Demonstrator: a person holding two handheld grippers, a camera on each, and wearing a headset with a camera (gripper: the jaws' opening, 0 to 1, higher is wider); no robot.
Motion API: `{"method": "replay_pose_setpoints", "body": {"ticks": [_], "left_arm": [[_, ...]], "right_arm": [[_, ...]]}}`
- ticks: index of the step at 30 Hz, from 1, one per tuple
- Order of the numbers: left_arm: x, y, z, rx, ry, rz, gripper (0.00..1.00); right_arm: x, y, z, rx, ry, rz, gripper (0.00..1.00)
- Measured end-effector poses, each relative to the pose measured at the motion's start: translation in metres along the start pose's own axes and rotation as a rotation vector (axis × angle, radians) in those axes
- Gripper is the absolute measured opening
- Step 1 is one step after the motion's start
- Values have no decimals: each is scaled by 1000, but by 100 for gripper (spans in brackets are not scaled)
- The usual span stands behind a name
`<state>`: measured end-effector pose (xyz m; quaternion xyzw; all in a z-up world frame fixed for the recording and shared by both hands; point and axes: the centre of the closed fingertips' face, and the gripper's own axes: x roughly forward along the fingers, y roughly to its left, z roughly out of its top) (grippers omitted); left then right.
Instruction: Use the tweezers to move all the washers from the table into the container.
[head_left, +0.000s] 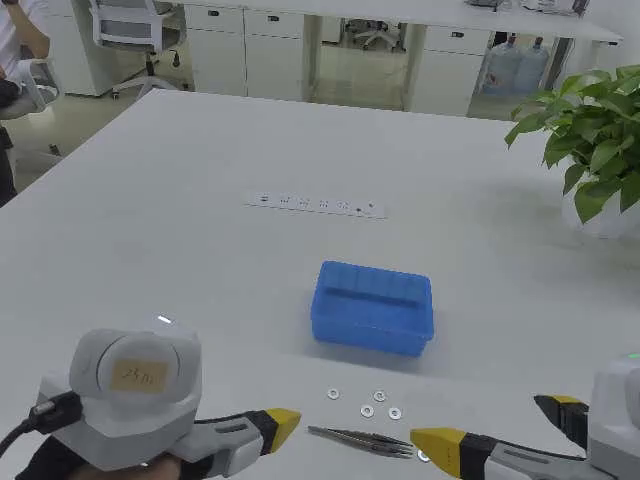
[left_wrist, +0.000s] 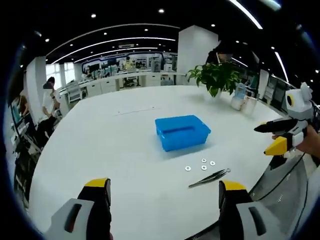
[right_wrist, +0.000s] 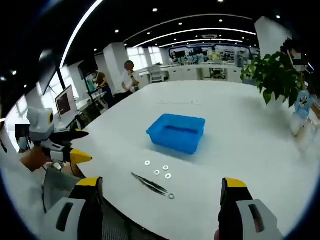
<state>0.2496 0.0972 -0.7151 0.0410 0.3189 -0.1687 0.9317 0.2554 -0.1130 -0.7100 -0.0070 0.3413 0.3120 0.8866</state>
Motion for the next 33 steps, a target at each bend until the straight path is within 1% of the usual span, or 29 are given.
{"method": "replay_pose_setpoints", "body": {"ticks": [7,11,14,16,21,25,30,33], "left_arm": [[1,-1,-2,18,13,-2,90],[1,-3,-3,26,13,-4,90],[1,-3,-4,57,21,8,91],[1,-4,-4,64,26,7,92],[1,-6,0,56,15,-3,92],[1,-7,1,59,11,-8,91],[1,-6,4,41,-2,-12,91],[1,-5,3,43,0,-9,91]], "right_arm": [[-1,-1,2,-9,6,-4,98],[-3,-2,6,-7,-5,-9,98],[-3,-2,7,-4,-7,-9,98],[-4,-2,6,-6,-6,-10,98],[-4,-2,6,-7,-5,-10,98],[-4,-3,6,-17,-7,-15,98],[-4,-7,3,7,-18,-23,97],[-4,-6,1,9,-15,-22,97]]}}
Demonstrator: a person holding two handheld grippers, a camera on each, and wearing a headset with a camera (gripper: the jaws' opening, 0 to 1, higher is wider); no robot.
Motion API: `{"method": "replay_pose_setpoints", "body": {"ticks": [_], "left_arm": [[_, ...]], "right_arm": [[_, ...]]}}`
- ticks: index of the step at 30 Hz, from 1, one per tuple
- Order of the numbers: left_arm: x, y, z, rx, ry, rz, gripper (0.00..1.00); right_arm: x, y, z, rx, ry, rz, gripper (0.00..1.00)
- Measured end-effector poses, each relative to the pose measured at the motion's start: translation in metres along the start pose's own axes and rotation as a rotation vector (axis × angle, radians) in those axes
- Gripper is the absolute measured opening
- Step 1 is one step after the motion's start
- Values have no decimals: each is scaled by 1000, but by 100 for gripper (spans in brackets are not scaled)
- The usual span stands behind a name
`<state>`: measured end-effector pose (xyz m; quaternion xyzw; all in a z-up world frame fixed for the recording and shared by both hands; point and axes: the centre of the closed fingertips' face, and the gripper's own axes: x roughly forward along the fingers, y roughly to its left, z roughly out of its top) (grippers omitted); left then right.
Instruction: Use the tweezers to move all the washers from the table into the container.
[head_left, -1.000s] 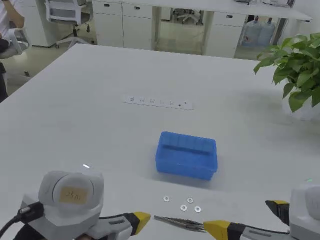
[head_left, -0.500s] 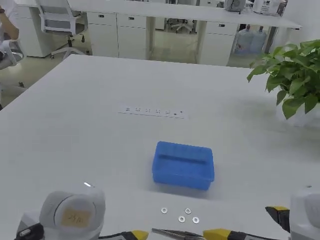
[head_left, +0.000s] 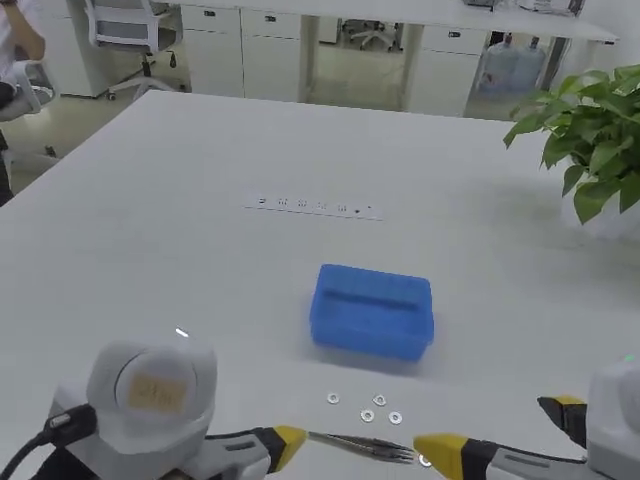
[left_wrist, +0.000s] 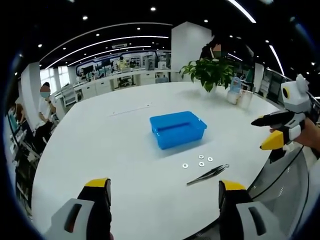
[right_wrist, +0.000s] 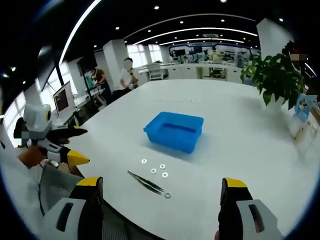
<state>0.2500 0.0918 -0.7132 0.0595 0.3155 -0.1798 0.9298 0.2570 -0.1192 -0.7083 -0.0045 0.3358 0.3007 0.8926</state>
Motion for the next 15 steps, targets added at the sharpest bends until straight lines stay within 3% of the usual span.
{"method": "replay_pose_setpoints", "body": {"ticks": [15], "left_arm": [[5,-1,0,20,8,-15,88]], "right_arm": [[1,-6,-1,9,2,-13,96]]}}
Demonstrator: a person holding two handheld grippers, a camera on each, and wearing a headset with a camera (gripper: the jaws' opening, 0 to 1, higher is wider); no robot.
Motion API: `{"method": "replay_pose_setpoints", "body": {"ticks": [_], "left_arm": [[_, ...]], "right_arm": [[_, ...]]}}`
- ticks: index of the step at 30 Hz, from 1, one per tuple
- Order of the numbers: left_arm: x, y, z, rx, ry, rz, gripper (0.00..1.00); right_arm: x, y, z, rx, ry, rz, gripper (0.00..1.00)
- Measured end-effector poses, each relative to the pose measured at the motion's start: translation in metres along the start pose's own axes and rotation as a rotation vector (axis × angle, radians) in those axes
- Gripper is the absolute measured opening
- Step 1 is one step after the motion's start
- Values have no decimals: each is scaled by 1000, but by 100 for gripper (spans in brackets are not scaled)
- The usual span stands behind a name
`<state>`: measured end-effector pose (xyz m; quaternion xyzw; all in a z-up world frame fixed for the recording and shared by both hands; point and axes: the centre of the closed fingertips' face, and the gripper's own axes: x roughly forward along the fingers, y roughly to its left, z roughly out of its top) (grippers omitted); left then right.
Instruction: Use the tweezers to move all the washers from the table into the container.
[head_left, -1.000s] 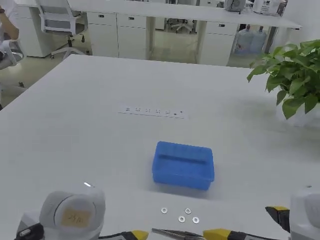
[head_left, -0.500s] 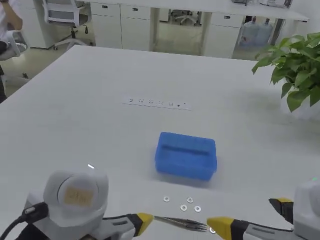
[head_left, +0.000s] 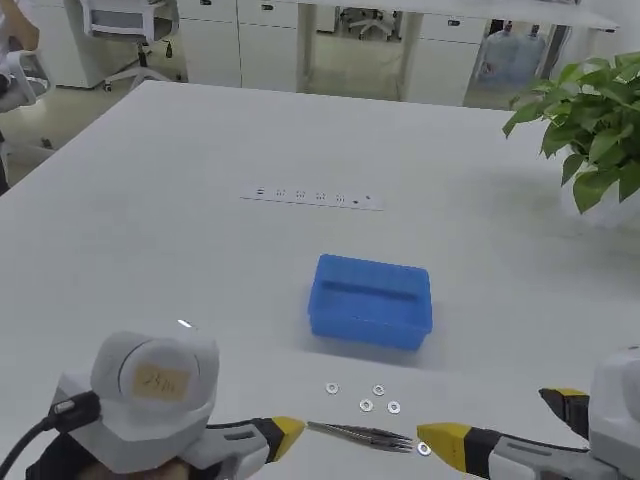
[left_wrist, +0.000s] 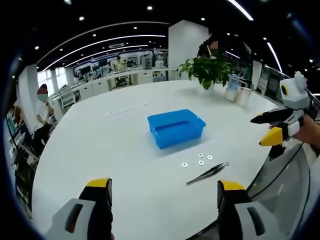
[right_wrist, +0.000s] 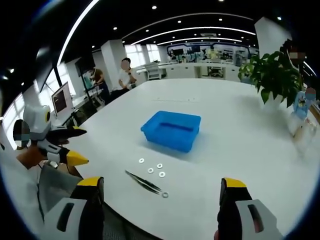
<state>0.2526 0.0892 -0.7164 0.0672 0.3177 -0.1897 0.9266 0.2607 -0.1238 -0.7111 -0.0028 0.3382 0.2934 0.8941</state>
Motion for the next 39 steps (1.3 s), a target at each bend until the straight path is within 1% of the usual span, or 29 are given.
{"method": "replay_pose_setpoints", "body": {"ticks": [1,3,7,9,10,11,12,13,15,16,18,19,20,22,23,24,25,27,28,31,32,34,35,37,39], "left_arm": [[0,0,1,0,-6,2,88],[2,-1,3,6,-9,-14,87],[7,-4,9,22,-23,-43,81],[10,-6,13,30,-35,-63,76],[11,-7,14,37,-39,-71,74],[14,-7,17,53,-52,-79,70],[15,-9,16,79,-49,-102,65],[18,-10,13,107,-24,-115,57],[23,-12,11,161,-4,-139,49],[26,-15,10,185,5,-163,44],[31,-22,8,207,16,-210,34],[33,-25,4,226,38,-232,27],[38,-27,3,268,48,-242,23],[44,-33,-3,332,84,-275,12],[48,-35,-3,357,89,-286,10],[54,-39,-4,385,96,-310,8],[57,-42,-7,398,110,-332,7],[65,-49,-15,449,153,-375,8],[70,-50,-19,494,173,-382,9],[80,-55,-31,578,220,-407,12],[83,-56,-35,590,230,-411,12],[90,-60,-40,590,236,-428,10],[93,-61,-43,592,247,-437,10],[97,-62,-48,621,261,-455,10],[100,-63,-51,631,272,-464,9]], "right_arm": [[0,0,0,-4,0,-3,95],[0,0,1,-14,0,-10,95],[2,-2,0,-22,6,-19,93],[2,-3,0,-25,5,-25,91],[2,-4,2,-26,-3,-37,90],[1,-5,3,-26,-9,-43,88],[1,-5,3,-24,-10,-42,87],[2,-6,3,-21,-8,-39,85],[3,-8,3,-18,-4,-43,84],[3,-9,2,-20,0,-45,84],[4,-10,0,-15,10,-45,82],[6,-10,-1,-11,14,-44,82],[7,-10,-3,-7,19,-42,82],[9,-10,-4,-3,28,-42,81],[10,-9,-5,-2,34,-40,81],[11,-9,-6,-2,39,-39,81],[12,-9,-6,-3,43,-38,81],[15,-8,-7,-7,55,-36,81],[16,-8,-8,-11,63,-35,81],[19,-8,-8,-13,75,-29,81],[20,-7,-9,-12,79,-27,81],[22,-4,-11,-14,94,-15,81],[23,-3,-12,-17,105,-12,81],[25,-1,-14,-24,118,-5,81],[26,1,-17,-28,130,2,81]]}}
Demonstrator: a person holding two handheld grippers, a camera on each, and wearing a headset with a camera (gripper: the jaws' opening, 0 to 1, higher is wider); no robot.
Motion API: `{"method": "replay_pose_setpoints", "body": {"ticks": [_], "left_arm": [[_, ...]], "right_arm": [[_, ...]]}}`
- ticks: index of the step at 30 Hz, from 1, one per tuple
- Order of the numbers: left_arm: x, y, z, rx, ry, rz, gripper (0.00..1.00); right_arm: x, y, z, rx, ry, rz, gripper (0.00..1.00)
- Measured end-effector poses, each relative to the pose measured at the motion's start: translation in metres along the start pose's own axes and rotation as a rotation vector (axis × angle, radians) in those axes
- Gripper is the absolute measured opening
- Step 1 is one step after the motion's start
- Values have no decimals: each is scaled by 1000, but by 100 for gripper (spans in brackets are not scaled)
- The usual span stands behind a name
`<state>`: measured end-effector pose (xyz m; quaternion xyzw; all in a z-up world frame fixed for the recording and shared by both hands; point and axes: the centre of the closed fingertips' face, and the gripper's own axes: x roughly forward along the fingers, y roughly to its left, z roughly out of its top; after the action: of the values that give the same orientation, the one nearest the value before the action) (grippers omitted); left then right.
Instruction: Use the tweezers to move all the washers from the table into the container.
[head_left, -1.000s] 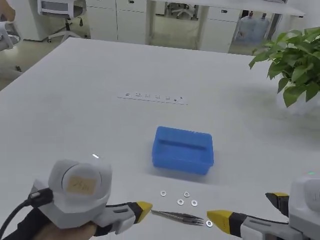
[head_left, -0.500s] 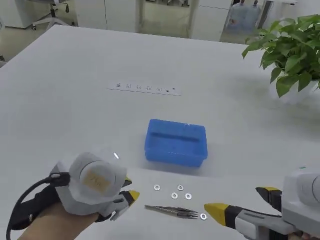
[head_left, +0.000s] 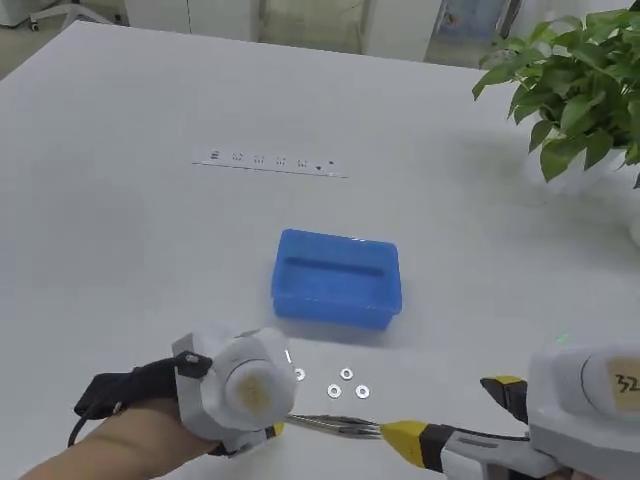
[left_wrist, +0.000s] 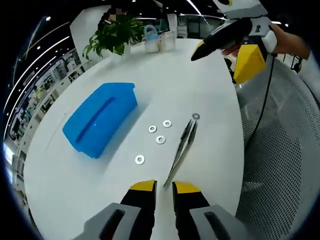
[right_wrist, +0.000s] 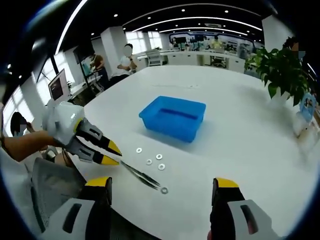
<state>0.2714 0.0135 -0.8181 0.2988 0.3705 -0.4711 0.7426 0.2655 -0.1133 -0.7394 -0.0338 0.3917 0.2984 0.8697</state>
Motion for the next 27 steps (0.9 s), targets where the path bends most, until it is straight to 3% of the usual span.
{"method": "replay_pose_setpoints", "body": {"ticks": [5,7,14,23,27], "left_arm": [[10,0,-6,22,21,-12,7],[17,-1,-2,39,6,-19,4],[8,-8,-1,94,-6,-50,0],[-26,-15,24,79,-83,-45,0],[-42,-19,41,62,-120,-59,0]], "right_arm": [[4,6,-7,1,27,19,81],[5,8,-9,-6,36,23,81],[9,18,-8,-22,37,44,81],[12,31,-9,-50,27,69,78],[17,44,-10,-77,17,121,62]]}}
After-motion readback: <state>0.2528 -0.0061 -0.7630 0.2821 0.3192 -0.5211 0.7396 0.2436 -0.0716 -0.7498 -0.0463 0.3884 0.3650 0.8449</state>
